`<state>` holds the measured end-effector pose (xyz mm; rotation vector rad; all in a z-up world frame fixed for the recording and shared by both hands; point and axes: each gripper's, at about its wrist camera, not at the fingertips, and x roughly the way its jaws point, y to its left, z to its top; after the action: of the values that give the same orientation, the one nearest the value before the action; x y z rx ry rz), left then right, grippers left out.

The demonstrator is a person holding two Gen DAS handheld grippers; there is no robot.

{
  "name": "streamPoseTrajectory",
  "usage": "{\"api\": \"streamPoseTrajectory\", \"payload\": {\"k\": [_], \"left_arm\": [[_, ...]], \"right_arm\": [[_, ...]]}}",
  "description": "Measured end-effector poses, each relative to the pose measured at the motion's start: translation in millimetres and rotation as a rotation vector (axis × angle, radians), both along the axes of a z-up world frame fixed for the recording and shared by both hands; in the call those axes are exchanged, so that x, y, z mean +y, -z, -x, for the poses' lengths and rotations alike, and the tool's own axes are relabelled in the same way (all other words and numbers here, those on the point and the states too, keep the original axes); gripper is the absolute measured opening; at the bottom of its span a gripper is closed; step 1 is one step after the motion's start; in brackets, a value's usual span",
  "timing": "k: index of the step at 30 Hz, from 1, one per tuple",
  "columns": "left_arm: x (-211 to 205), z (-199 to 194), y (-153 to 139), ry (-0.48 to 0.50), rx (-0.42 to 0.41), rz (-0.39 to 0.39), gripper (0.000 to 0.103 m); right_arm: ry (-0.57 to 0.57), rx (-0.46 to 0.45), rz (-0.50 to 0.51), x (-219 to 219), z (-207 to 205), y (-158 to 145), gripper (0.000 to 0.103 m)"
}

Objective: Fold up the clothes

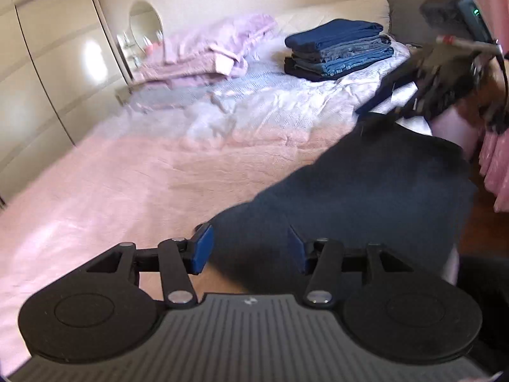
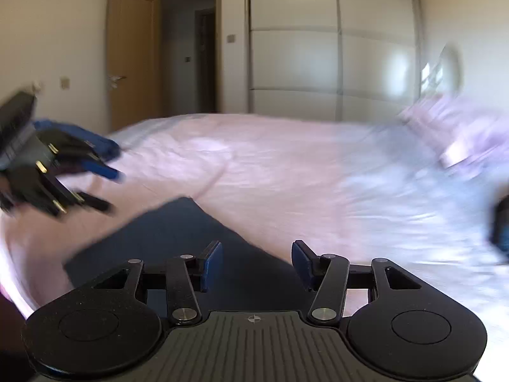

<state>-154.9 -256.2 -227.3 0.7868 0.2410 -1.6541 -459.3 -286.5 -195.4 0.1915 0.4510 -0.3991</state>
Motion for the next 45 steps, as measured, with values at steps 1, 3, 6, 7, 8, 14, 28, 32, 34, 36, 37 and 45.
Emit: {"api": "streamPoseTrajectory", "payload": {"k": [1, 3, 6, 7, 8, 14, 28, 32, 34, 36, 37, 45], "left_arm": [[-15.6, -3.3, 6.5, 0.0, 0.023, -0.023, 0.041], [-36.2, -16.1, 25.2, -0.01, 0.054, -0.067, 0.041], [-50.2, -28.7, 48.1, -0.02, 0.1, -0.089, 0.042], [-51.0, -30.9, 55.6, -0.018, 0.112, -0.089, 0.043], [-51.9, -32.9, 62.0, -0.016, 0.123, -0.09, 0.043], [-49.0, -36.8, 46.4, -0.033, 0.095, -0.088, 0.045], [51.1, -4.8, 37.0, -0.084, 0.09, -0.08, 0.041], [49.4, -7.4, 38.5, -0.114, 0.109, -0.077, 0.046], [49.8, -7.5, 39.4, -0.117, 0.109, -0.075, 0.047], [49.8, -8.8, 40.4, -0.124, 0.12, -0.075, 0.047], [49.6, -9.3, 40.2, -0.127, 0.124, -0.076, 0.047], [51.8, 6.7, 27.1, -0.12, 0.017, -0.091, 0.047]], "right_arm": [[0.016, 0.015, -0.03, -8.4, 0.6, 7.3, 0.045], [0.047, 0.044, -0.09, -25.3, 1.7, 21.9, 0.041], [0.094, 0.088, -0.181, -50.6, 3.5, 43.8, 0.04], [0.109, 0.103, -0.211, -59.1, 4.1, 51.1, 0.04], [0.12, 0.094, -0.241, -61.6, 6.9, 56.2, 0.04], [0.145, 0.098, -0.186, -39.6, 11.7, 70.2, 0.041], [0.152, 0.147, -0.103, 53.9, 64.7, 109.0, 0.041], [0.218, 0.087, -0.041, 74.1, 82.6, 83.4, 0.041], [0.201, 0.035, 0.029, 92.9, 86.5, 70.7, 0.041], [0.144, -0.012, 0.052, 106.3, 83.9, 67.9, 0.041], [0.107, -0.001, 0.052, 109.6, 76.8, 71.4, 0.041], [0.077, 0.105, -0.054, 105.1, 66.1, 88.3, 0.041]]}}
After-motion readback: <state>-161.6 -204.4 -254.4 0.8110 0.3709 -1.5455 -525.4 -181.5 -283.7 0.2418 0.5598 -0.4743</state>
